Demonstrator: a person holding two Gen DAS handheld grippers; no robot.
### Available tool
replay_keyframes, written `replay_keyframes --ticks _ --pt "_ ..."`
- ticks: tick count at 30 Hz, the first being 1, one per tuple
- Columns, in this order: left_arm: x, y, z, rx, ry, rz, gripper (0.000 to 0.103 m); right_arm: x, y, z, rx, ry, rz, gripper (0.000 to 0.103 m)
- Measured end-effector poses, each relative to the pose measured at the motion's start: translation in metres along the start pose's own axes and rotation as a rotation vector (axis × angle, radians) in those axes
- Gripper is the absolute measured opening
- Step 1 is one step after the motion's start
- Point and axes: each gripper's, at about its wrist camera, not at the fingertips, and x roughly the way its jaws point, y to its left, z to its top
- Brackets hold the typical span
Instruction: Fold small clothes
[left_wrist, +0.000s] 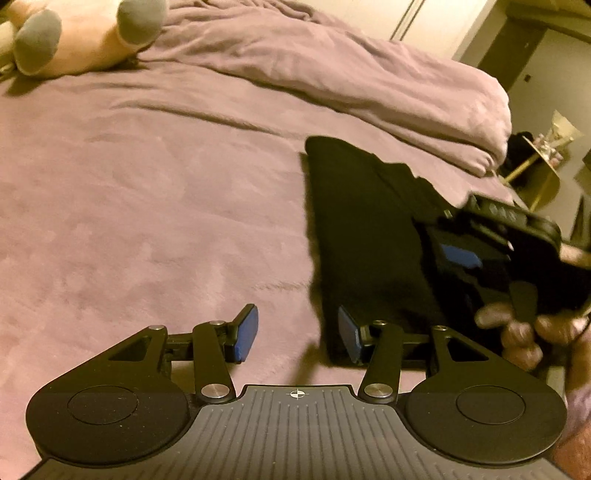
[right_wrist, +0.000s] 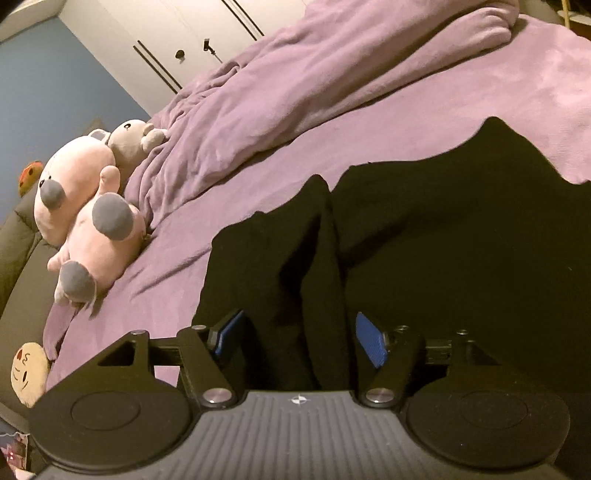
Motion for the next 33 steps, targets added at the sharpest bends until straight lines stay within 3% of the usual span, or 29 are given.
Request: replay_keyframes --ticks 1,2,3,5,7,13,14,15,20,24,26,28,30,32,33 --pt "0.0 0.0 -0.002 0.005 0.004 -0.004 0.053 0.002 0.002 0.001 -0.009 -0.007 0.007 0.066" --pt "0.002 -0.002 -0.003 0.012 0.008 -0.004 0.053 0.004 0.005 0.003 -0.017 -0.01 0.013 0.059" --pt "0.003 -0.004 -0.004 0.018 0.009 -0.004 0.053 0.006 0.007 0.004 -0.027 -0.01 0.011 0.044" --pt "0.005 -0.007 -0.006 0.025 0.008 0.003 0.053 0.01 0.01 0.005 -0.05 -0.006 0.015 0.028" --pt "0.006 -0.009 -0.007 0.032 0.009 0.007 0.053 0.013 0.013 0.004 -0.073 -0.009 -0.002 0.026" --pt "0.008 -0.016 -0.01 0.06 0.036 0.007 0.058 0.018 0.011 0.007 -0.019 0.003 0.017 0.033" --pt "0.008 -0.018 -0.011 0.066 0.036 0.018 0.058 0.02 0.013 0.006 -0.038 -0.002 0.0 0.024" --pt "0.008 -0.021 -0.012 0.075 0.034 0.028 0.058 0.02 0.019 0.005 -0.085 -0.011 -0.042 0.012" --pt "0.006 -0.036 -0.013 0.109 0.044 0.02 0.058 -0.007 0.059 -0.005 -0.414 -0.137 -0.209 0.008" --pt "0.006 -0.049 -0.016 0.133 0.051 -0.053 0.062 -0.043 0.058 -0.01 -0.626 -0.292 -0.444 0.008" --pt "0.01 -0.056 -0.019 0.136 0.066 -0.066 0.062 -0.055 0.034 -0.005 -0.609 -0.295 -0.534 0.008" --pt "0.015 -0.062 -0.022 0.128 0.086 -0.085 0.062 -0.061 0.002 0.004 -0.512 -0.241 -0.551 0.01" --pt "0.018 -0.067 -0.023 0.125 0.096 -0.097 0.062 -0.072 -0.03 0.007 -0.381 -0.191 -0.507 0.013" --pt "0.02 -0.068 -0.024 0.126 0.106 -0.092 0.062 -0.097 -0.048 0.0 -0.276 -0.223 -0.454 0.016" --pt "0.021 -0.068 -0.024 0.128 0.107 -0.088 0.062 -0.109 -0.054 -0.006 -0.241 -0.231 -0.429 0.022"
